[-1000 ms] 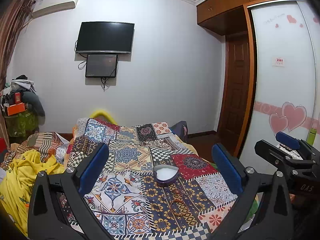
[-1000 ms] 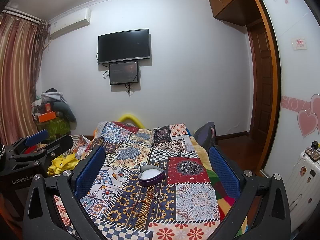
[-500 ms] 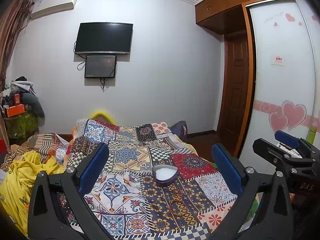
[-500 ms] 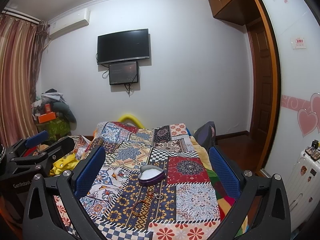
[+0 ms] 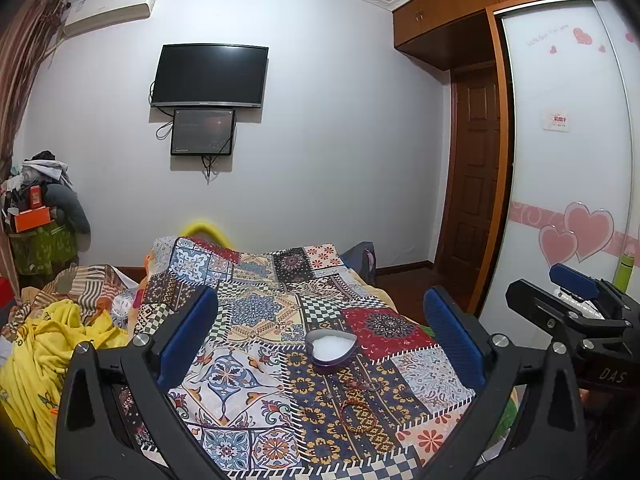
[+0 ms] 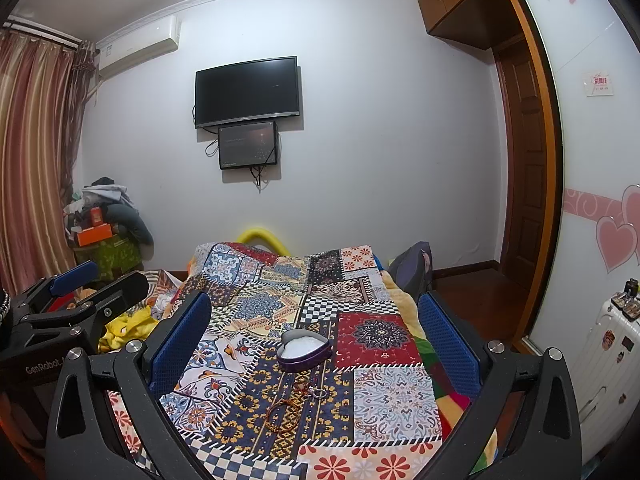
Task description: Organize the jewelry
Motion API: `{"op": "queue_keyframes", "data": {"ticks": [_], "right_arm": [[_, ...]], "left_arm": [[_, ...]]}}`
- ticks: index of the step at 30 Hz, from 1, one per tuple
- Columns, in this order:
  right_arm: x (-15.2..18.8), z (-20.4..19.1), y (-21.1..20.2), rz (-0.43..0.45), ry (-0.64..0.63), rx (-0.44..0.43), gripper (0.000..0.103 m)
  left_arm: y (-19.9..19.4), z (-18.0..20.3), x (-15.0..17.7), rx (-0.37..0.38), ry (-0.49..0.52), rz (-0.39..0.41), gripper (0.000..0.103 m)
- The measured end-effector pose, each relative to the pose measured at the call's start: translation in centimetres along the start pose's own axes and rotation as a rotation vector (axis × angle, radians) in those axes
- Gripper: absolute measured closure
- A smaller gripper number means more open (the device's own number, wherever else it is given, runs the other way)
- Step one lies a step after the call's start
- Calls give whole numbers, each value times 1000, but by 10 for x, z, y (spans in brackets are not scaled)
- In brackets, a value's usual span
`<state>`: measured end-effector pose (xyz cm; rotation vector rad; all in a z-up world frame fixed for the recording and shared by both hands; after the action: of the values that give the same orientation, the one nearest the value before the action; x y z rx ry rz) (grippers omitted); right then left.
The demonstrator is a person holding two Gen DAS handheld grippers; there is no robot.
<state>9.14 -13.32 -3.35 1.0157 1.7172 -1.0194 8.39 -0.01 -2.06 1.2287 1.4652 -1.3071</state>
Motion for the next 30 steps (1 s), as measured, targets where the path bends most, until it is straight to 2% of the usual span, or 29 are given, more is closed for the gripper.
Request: {"op": "queue_keyframes", "data": {"ticks": [16, 30], "right_arm": [[1, -1, 0, -1, -3, 4, 0], [10, 5, 16, -47, 2, 20, 0]], "left_arm": [[3, -3, -1, -3, -11, 0, 0], [19, -6, 8, -5, -14, -36, 0]]}}
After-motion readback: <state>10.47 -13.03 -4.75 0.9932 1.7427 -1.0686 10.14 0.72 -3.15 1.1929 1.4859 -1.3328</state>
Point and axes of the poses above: each gripper's, at about its wrist camera, not at the fingertips, and y roughly the way its jaws point, z to its right, x to its underside, the point moved 8 cm from there along y, roughly the way its jaws point, and after that the axes turned 13 degrees about y, right-handed, at the moved point
